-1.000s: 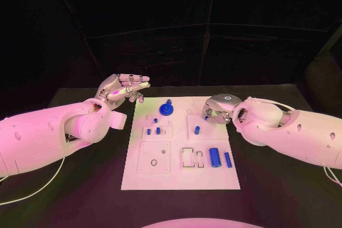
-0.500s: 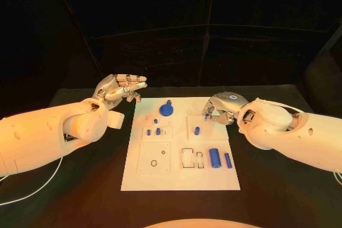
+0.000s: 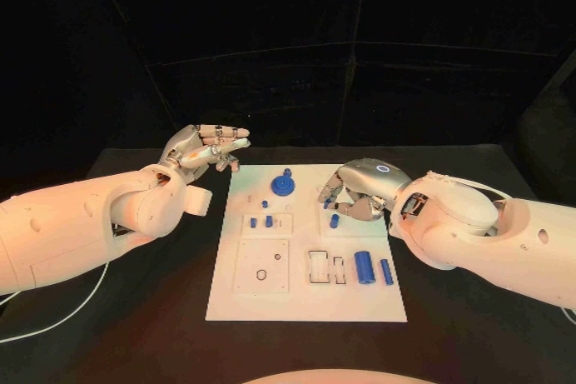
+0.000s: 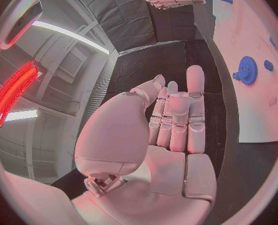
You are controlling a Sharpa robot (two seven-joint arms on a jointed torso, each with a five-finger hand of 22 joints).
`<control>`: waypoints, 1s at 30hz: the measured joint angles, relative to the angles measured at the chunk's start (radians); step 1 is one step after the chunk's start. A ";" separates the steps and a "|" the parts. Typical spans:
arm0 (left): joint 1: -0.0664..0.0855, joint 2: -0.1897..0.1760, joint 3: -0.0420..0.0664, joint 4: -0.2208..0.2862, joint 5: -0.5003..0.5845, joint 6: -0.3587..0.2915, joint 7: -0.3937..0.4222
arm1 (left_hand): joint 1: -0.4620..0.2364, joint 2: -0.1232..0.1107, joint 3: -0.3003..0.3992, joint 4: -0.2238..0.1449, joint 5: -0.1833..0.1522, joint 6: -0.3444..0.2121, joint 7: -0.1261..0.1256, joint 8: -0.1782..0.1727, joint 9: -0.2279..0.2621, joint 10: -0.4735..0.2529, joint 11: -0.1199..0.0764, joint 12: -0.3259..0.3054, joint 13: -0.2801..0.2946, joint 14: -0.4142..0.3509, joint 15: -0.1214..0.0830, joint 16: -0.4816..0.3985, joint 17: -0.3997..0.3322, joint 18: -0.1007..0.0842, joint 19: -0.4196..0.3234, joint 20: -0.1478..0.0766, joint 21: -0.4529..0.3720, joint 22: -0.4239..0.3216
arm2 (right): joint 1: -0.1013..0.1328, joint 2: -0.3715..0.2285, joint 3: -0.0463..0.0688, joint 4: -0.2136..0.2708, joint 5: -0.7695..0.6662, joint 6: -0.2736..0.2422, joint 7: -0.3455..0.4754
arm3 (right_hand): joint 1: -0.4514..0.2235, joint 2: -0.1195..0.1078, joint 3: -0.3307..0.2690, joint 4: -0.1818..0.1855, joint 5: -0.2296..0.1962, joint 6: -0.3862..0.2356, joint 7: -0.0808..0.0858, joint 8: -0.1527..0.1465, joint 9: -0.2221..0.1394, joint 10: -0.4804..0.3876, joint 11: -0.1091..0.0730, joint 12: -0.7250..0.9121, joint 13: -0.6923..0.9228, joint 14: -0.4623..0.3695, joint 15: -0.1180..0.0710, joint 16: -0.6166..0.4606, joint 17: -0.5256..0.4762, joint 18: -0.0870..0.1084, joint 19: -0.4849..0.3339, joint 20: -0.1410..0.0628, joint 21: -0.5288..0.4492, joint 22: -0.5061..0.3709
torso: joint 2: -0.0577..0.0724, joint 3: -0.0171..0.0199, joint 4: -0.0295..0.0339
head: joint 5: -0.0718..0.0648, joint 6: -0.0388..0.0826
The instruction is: Assemble the parts on the task board
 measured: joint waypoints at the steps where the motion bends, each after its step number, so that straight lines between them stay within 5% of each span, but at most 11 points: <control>1: 0.000 0.000 0.000 0.000 0.000 0.000 0.000 | 0.000 0.000 0.000 0.000 0.000 0.000 0.000 0.000 0.000 0.000 0.000 0.000 0.000 0.000 0.000 0.000 0.000 0.000 0.000 0.000 0.000 0.000 | 0.000 0.009 0.000 0.003 0.003 0.000 0.000 | 0.000 0.000 0.000 0.000 0.000 0.000 0.000 0.000 0.000 0.000 0.000 0.000 0.000 0.000 0.000 0.000 0.000 0.000 0.000 0.000 0.000 0.000 | 0.000 -0.0002 0.0002 | 0.003 -0.001; 6: 0.000 0.005 0.000 0.000 0.000 0.000 0.000 | 0.000 0.000 0.000 0.000 0.000 0.000 0.000 0.000 0.000 0.000 0.000 0.000 0.000 0.000 0.000 0.000 0.000 0.000 0.000 0.000 0.000 0.000 | 0.000 0.071 0.000 -0.005 0.014 0.000 0.006 | -0.005 -0.005 0.006 -0.006 0.000 0.000 0.000 -0.001 0.000 0.000 0.000 0.000 0.001 0.000 0.000 0.000 0.001 0.000 0.000 0.000 0.000 0.001 | 0.001 -0.0008 0.0010 | 0.025 -0.007; 9: 0.000 0.009 0.000 0.001 0.000 0.000 -0.001 | 0.000 0.000 0.000 0.000 0.000 0.000 0.000 0.000 0.000 0.000 0.000 0.000 0.000 0.000 0.000 0.000 0.000 0.000 0.000 0.000 0.000 0.000 | -0.004 0.118 -0.014 -0.028 0.017 0.002 0.013 | -0.005 -0.005 0.012 -0.006 0.000 0.000 0.000 -0.002 0.000 0.000 0.000 0.000 0.001 0.000 0.000 0.000 0.002 0.000 0.000 0.000 0.000 0.001 | 0.001 -0.0006 0.0011 | 0.044 -0.010; 16: 0.000 0.016 0.000 0.002 0.001 0.000 -0.001 | 0.000 0.000 0.000 0.000 0.000 0.000 0.000 0.000 0.000 0.000 0.000 0.000 0.000 0.000 0.000 0.000 0.000 0.000 0.000 0.000 0.000 0.000 | -0.056 0.199 -0.030 -0.079 0.014 0.016 0.031 | -0.012 -0.009 0.015 -0.010 0.000 0.000 0.000 -0.003 0.000 0.000 0.000 -0.004 0.001 0.000 0.000 0.004 0.002 0.000 0.000 0.000 0.000 0.001 | 0.001 -0.0006 0.0008 | 0.073 -0.020; 30: 0.000 0.024 0.000 0.004 0.005 -0.001 -0.001 | 0.000 0.000 0.000 0.000 0.000 0.000 0.000 0.000 0.000 0.000 0.000 0.000 0.000 0.000 0.000 0.000 0.000 0.000 0.000 0.000 0.000 -0.001 | -0.102 0.276 -0.037 -0.153 -0.004 0.053 0.054 | -0.022 -0.007 0.021 -0.010 0.000 -0.002 -0.001 -0.006 -0.002 0.000 0.000 -0.004 0.001 0.000 0.000 0.004 0.007 0.000 0.000 0.000 0.000 0.001 | 0.001 -0.0007 -0.0003 | 0.100 -0.037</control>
